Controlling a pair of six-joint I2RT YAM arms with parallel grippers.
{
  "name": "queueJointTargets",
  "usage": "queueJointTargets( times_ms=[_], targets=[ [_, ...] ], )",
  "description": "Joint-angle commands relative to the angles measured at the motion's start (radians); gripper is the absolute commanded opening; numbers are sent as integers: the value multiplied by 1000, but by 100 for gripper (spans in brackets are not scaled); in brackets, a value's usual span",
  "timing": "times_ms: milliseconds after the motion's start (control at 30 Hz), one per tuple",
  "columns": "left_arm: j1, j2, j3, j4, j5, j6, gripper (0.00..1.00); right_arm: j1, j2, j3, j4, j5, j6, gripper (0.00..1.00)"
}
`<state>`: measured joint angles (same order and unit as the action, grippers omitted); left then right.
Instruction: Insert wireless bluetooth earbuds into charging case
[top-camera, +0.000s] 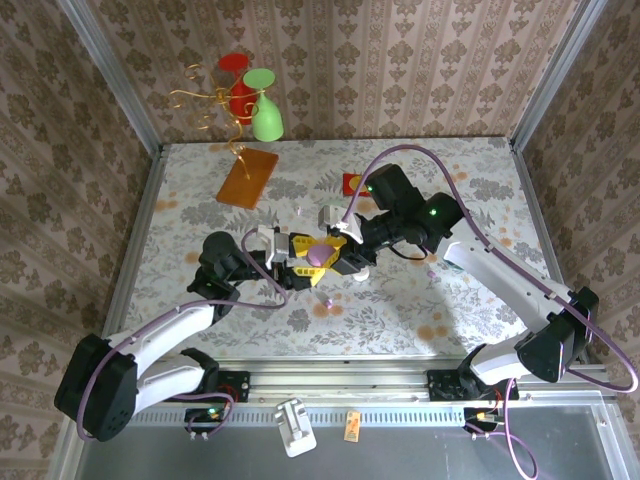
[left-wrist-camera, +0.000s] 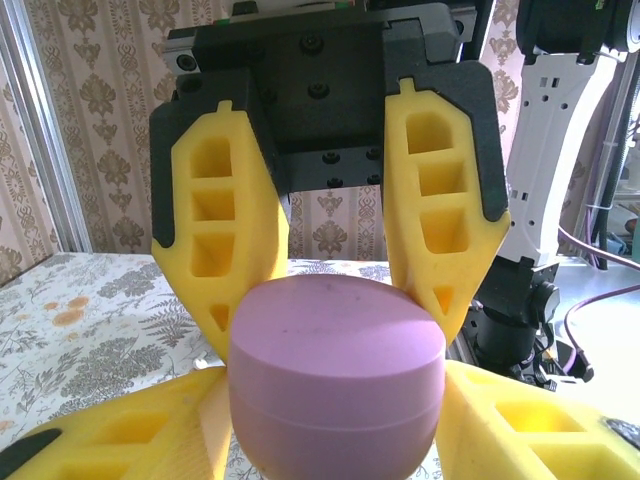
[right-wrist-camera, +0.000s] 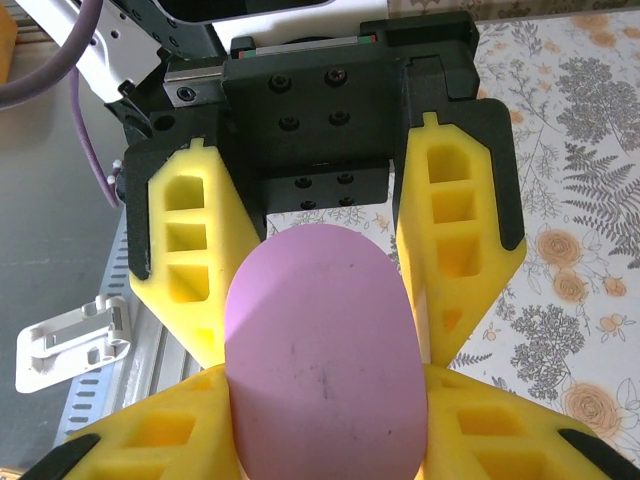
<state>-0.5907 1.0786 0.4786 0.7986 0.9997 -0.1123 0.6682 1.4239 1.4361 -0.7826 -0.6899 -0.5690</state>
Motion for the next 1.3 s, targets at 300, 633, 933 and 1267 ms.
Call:
queueJointTargets(
  times_ms=[300,633,933,1267],
  targets=[
    [-11,6,27,18,39,4,27,1,-8,2,-27,-2,-2,23],
    [-8,5,0,27,24,20,26,-32,-62,-33,51,-14,69,46],
    [-3,14,-13,48,25,18,25,-56,-80,-55,91,-30,121,52],
    [-1,24,-29,95,32,3,25,-82,-86,-61,161,26,215,59]
  ],
)
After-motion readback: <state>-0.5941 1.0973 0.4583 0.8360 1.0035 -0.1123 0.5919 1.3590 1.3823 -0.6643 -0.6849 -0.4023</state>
